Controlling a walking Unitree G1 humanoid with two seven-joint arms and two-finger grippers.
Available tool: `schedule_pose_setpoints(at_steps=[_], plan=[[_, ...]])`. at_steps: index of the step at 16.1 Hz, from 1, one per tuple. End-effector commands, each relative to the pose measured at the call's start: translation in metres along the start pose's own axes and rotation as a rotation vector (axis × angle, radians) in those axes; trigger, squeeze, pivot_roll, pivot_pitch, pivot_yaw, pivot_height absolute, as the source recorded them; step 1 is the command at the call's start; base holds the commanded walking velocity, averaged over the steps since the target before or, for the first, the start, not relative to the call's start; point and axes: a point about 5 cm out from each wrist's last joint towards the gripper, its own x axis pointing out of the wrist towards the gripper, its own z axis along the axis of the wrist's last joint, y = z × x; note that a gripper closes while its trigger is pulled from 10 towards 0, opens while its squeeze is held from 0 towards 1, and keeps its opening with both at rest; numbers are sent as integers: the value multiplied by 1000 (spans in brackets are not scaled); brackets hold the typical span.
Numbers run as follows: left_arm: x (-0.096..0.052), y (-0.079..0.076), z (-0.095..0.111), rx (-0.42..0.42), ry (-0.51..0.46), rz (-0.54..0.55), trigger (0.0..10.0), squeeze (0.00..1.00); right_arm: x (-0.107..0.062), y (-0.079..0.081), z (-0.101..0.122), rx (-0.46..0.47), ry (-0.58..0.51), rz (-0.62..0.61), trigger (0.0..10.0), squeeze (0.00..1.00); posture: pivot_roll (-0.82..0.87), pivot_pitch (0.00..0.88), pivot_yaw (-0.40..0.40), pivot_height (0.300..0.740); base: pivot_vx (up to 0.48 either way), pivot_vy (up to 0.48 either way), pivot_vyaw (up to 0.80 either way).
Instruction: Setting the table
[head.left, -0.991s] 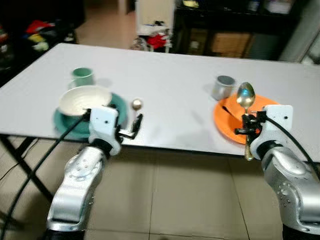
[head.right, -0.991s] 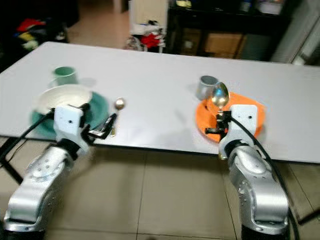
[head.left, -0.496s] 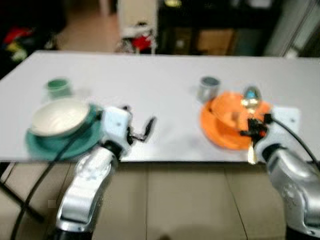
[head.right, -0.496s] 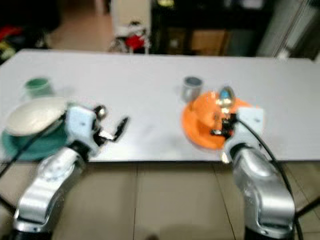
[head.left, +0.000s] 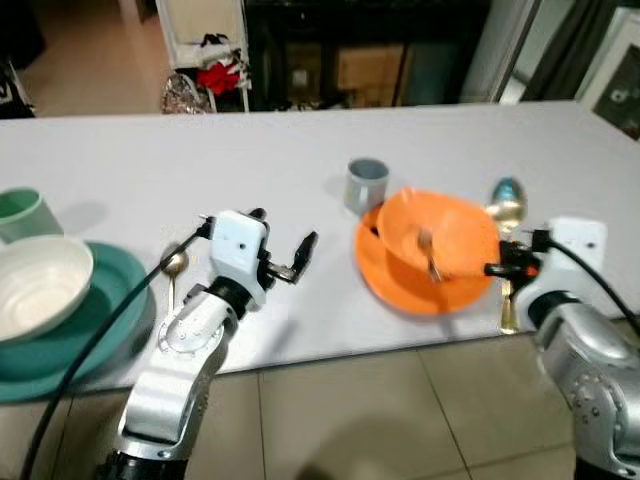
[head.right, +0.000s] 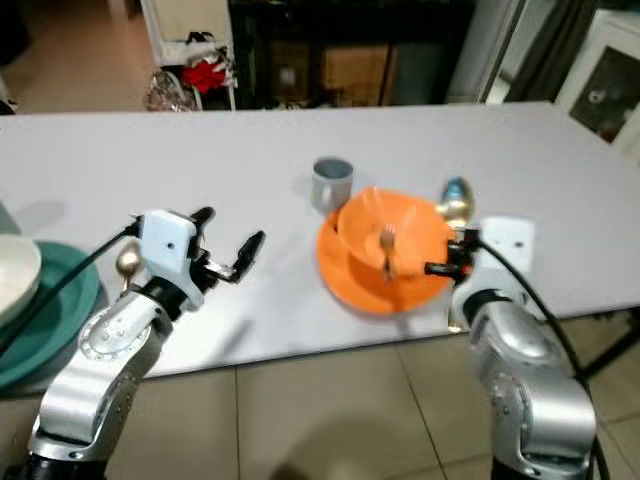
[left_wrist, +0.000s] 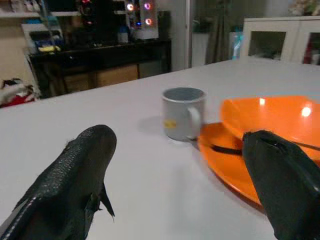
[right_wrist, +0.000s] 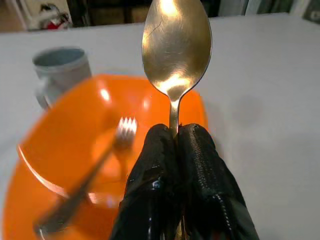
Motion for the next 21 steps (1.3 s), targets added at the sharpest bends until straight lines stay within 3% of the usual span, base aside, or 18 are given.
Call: schedule_pose_setpoints(at_steps=[1,5,9,16,21], plan=[[-2,8,1,18,5,25,10000,0,1,8,7,13,-15,41,10000,0,44,0,-29,740,0,0,0],[-1,5,-2,33,20,23,10000,0,4,7,8,8,13,27,10000,0,43,0,-32,740,0,0,0],[3,3,-1,58,24,-29,10000,0,12,1,11,63,51,-2,10000,0,46,0,-31,740,0,0,0],[8,2,3,87,17,-81,10000,0,14,-4,9,50,115,-33,10000,0,49,0,-35,740,0,0,0],[7,-8,4,83,49,-245,10000,0,36,2,19,149,147,91,10000,0,41,0,-20,740,0,0,0]])
